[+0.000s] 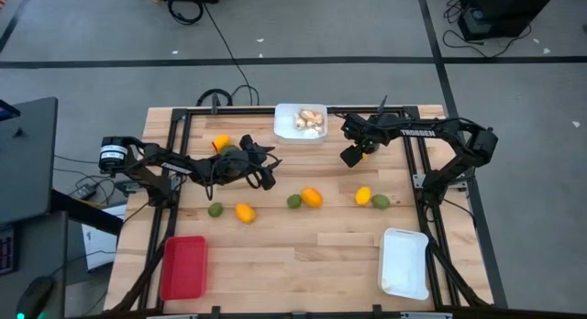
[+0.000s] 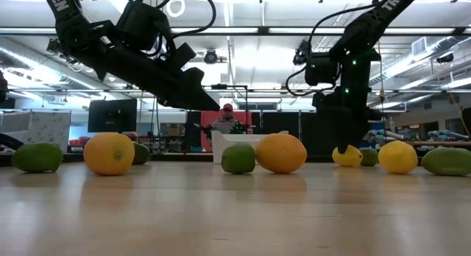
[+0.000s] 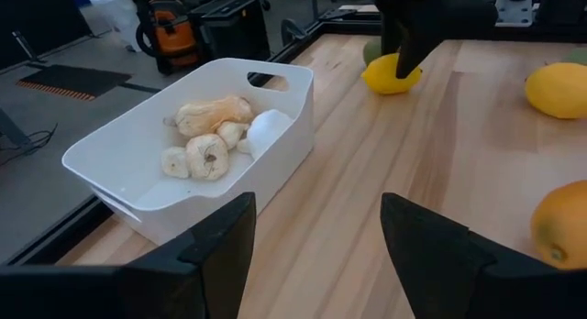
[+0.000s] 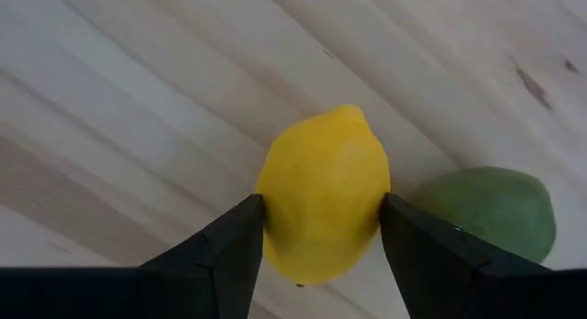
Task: Sort produce into baskets
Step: Put the lemon into the red bin
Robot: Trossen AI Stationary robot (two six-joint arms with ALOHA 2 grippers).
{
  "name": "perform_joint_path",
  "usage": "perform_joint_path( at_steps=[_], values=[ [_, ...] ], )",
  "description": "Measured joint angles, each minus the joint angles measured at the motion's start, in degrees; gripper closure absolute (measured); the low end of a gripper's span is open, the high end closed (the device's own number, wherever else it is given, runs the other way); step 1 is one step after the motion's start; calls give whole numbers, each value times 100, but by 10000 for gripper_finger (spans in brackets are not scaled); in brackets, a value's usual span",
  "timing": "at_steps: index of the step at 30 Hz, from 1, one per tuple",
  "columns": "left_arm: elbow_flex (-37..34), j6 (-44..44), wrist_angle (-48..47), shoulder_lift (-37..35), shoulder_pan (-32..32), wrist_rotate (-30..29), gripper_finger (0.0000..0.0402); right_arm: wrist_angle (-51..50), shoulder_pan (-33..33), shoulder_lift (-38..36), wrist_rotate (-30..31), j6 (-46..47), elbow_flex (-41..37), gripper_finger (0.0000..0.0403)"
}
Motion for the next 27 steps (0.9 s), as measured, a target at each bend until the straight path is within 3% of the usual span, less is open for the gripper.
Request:
perform_joint_path(
  at_steps=[7, 18, 22, 27],
  values=[
    [0, -31, -53, -1, -2, 232, 161, 147, 0, 2, -221, 52, -7, 173],
    [0, -5, -155, -2, -2, 356, 161, 404, -28, 33, -343, 148, -33, 107],
    [0, 58, -155, -2, -2, 356, 161, 520, -26, 31, -332, 121, -33, 124],
    [0, 139, -155, -2, -2, 354, 161, 517, -26, 24, -540, 118, -28, 188]
  ],
)
